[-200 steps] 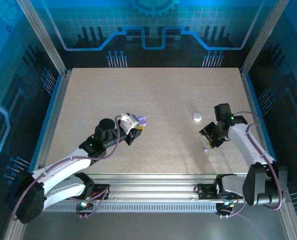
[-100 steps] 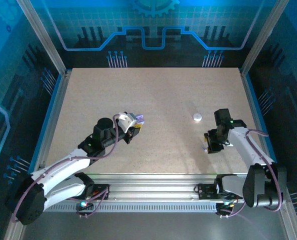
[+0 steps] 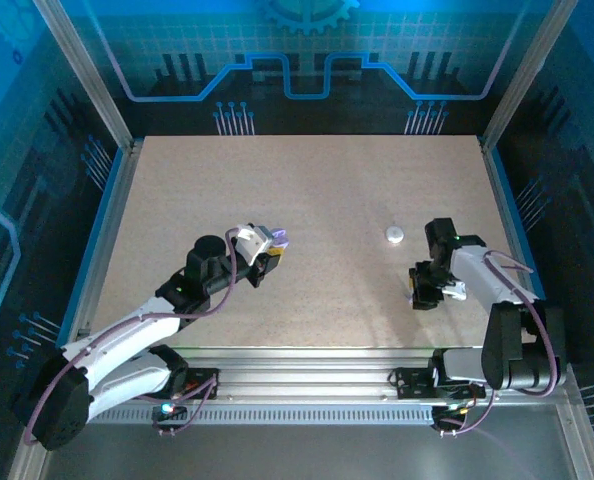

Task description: Insert wireless bluetooth earbuds into charging case

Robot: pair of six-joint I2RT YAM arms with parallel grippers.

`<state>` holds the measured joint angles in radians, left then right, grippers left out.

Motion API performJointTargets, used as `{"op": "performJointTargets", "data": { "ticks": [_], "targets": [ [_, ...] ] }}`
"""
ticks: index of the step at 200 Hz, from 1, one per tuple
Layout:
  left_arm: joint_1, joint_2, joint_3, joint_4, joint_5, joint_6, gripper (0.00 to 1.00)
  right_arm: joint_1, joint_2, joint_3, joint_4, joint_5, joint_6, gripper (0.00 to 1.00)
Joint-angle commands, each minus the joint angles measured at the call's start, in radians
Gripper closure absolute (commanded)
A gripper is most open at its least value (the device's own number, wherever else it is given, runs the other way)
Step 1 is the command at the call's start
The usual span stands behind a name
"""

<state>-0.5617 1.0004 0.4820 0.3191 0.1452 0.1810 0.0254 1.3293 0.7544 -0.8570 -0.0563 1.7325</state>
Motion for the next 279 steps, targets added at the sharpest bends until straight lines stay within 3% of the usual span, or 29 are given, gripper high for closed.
{"op": "performJointTargets", "data": {
  "ticks": [1,188,279],
  "targets": [
    [0.008,0.0,0.032,0.009,-0.003,-0.025,0.82,-0.014,0.022,-0.026,0.003,0.012,0.05,0.54],
    [0.013,0.013,0.04,-0.012,-0.005,-0.012,0.82,-0.042,0.189,-0.07,0.146,-0.02,0.04,0.69],
    [0.016,0.02,0.04,-0.016,0.002,-0.019,0.82,-0.036,0.14,-0.043,0.099,-0.004,-0.016,0.81]
  ]
}}
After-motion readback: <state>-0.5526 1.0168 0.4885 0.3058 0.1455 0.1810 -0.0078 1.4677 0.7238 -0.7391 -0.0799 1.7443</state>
